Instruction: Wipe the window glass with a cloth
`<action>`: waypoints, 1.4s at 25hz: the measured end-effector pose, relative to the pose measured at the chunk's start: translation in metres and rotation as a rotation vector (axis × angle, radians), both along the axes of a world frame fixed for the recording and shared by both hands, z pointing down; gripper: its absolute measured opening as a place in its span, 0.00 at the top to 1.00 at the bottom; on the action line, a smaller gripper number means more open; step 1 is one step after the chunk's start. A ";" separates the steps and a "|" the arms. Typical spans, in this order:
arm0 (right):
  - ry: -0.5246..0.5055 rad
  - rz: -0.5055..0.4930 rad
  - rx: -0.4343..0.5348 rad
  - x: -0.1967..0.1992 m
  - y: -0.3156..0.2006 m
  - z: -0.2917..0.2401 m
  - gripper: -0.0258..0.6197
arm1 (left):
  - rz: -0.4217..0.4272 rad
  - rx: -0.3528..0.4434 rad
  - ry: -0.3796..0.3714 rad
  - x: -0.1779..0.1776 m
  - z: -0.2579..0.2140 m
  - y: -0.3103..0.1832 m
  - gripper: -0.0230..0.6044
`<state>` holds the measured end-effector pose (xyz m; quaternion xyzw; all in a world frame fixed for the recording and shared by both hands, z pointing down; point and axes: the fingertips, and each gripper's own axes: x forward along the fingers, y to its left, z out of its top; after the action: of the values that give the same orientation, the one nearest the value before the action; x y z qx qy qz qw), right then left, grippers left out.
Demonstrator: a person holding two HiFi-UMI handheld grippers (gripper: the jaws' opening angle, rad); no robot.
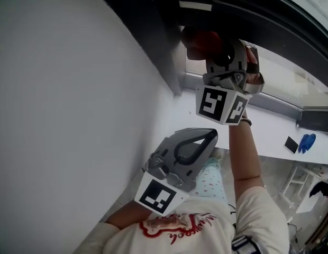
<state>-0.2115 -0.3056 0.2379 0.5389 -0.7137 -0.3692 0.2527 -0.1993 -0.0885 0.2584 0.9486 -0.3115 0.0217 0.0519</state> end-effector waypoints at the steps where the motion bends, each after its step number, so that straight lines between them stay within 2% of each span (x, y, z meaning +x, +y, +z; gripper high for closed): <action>1: 0.002 0.008 0.008 -0.002 -0.001 -0.001 0.82 | 0.003 -0.002 0.002 -0.001 0.000 0.002 0.93; 5: 0.003 0.021 0.013 -0.001 -0.002 0.009 0.82 | 0.007 -0.024 0.002 -0.004 0.006 0.008 0.93; 10: 0.018 0.018 -0.034 -0.004 0.000 0.053 0.82 | -0.005 -0.045 0.000 -0.010 0.022 0.011 0.93; 15: 0.025 0.012 -0.117 -0.002 0.000 0.115 0.82 | 0.008 -0.039 -0.005 -0.004 0.028 0.011 0.93; 21: 0.093 -0.028 -0.213 -0.007 0.007 0.199 0.82 | -0.002 -0.077 -0.009 -0.006 0.051 0.006 0.93; 28: 0.062 -0.035 -0.314 -0.004 0.007 0.255 0.82 | -0.015 -0.099 -0.028 -0.004 0.063 -0.003 0.93; 35: 0.088 -0.016 -0.420 -0.002 0.003 0.328 0.82 | 0.000 -0.134 -0.050 -0.004 0.084 -0.003 0.93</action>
<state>-0.2138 -0.3021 0.5660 0.4522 -0.7674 -0.2378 0.3875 -0.2035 -0.0913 0.3425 0.9422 -0.3104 0.0663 0.1075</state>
